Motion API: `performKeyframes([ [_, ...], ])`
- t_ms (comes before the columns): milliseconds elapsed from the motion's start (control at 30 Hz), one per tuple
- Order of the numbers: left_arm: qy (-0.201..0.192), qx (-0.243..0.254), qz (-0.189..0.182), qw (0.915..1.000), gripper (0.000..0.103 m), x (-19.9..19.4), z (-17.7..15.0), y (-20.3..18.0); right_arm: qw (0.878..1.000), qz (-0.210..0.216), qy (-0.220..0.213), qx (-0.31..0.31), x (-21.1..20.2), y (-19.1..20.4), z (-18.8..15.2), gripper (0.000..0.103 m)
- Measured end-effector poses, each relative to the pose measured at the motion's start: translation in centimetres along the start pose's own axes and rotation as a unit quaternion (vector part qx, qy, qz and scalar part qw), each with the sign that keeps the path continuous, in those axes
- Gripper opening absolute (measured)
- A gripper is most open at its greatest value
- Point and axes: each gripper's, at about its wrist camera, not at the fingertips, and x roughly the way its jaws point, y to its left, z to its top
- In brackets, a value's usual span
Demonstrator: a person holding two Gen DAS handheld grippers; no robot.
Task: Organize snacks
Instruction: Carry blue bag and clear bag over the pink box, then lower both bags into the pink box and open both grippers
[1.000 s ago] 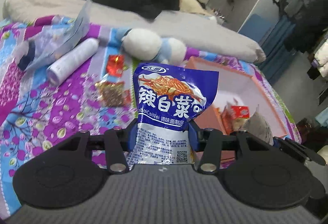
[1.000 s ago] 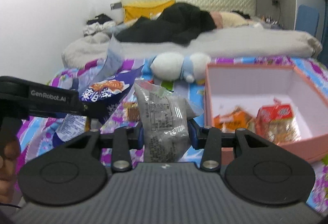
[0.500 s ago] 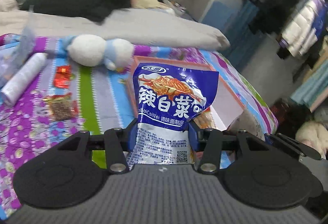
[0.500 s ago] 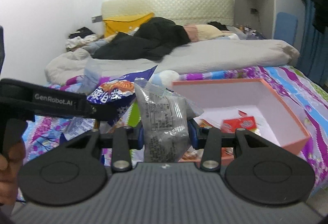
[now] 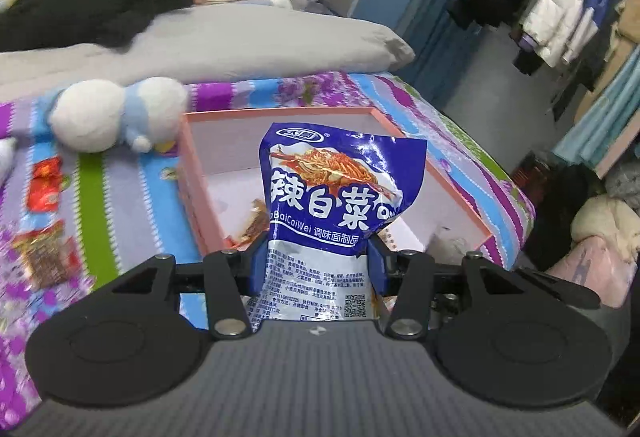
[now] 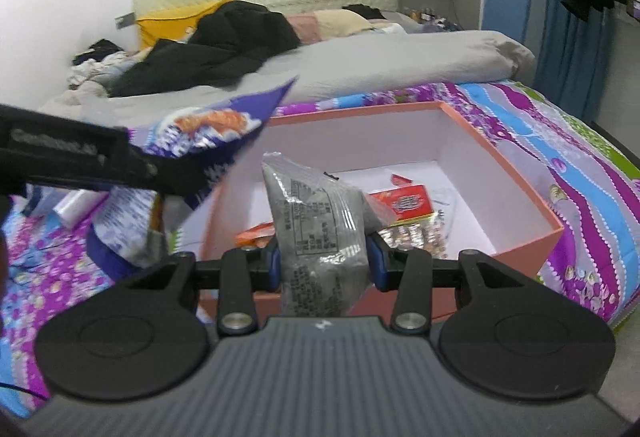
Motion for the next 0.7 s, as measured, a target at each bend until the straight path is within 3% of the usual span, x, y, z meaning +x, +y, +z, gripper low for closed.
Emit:
performKeyframes([
  [267, 0.040, 0.009, 0.008, 0.9991, 0.055, 5.7, 2.1, -0.1, 0.999, -0.004, 0.036, 0.006, 4.5, -2.4, 0.8, 0.044],
  [467, 0.087, -0.010, 0.011, 0.9961, 0.055, 9.0, 3.4, 1.1, 0.998, -0.010, 0.056, 0.022, 6.5, -3.7, 1.5, 0.044],
  [700, 0.100, -0.018, 0.015, 0.9947, 0.056, 9.6, 3.3, 1.6, 0.996, -0.015, 0.077, 0.036, 7.4, -4.5, 1.3, 0.045],
])
